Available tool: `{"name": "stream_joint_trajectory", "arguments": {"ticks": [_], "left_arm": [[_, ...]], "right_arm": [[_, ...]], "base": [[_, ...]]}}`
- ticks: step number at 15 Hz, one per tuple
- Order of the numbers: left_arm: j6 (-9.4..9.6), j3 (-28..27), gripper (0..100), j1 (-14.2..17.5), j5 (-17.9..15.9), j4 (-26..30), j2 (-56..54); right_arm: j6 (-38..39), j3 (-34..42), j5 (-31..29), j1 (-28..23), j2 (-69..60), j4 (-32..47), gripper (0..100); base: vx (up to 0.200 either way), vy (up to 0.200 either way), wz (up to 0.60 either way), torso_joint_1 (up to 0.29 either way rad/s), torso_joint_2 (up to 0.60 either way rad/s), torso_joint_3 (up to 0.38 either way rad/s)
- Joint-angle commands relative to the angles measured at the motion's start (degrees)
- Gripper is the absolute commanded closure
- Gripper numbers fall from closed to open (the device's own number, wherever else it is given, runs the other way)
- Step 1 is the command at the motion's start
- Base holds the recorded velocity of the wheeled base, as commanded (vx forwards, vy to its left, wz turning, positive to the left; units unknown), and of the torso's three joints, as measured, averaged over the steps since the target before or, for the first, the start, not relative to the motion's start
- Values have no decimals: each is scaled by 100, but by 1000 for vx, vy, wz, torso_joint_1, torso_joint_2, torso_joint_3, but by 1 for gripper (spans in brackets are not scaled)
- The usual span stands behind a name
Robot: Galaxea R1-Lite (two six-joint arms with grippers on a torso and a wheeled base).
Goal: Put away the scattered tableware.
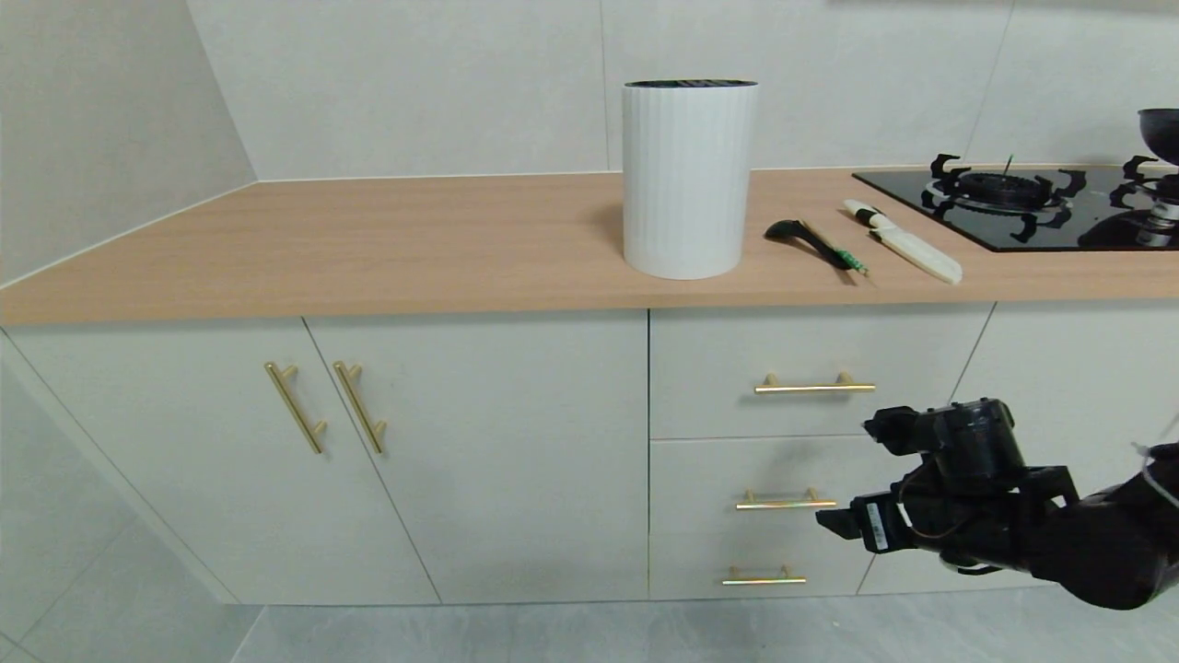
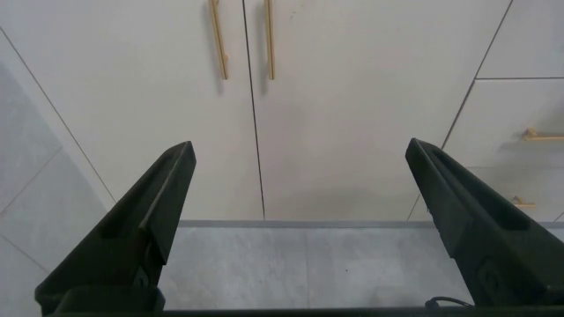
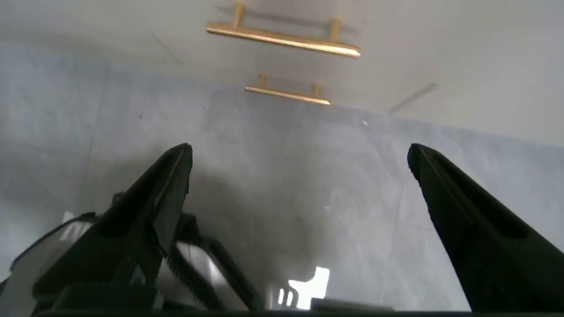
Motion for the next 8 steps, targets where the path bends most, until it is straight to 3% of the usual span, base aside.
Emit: {"name": "stream_joint_trajectory", "arguments": {"ticks": [1, 8], "left_arm": [[-1, 0, 0, 4, 4, 0, 9], [-1, 0, 0, 4, 4, 0, 9]], "right_arm": [[11, -108, -67, 6, 1190, -824, 0], [11, -161, -208, -117, 2403, -2521, 0]], "base": [[0, 0, 0, 0, 0, 0], [0, 0, 0, 0, 0, 0]]}}
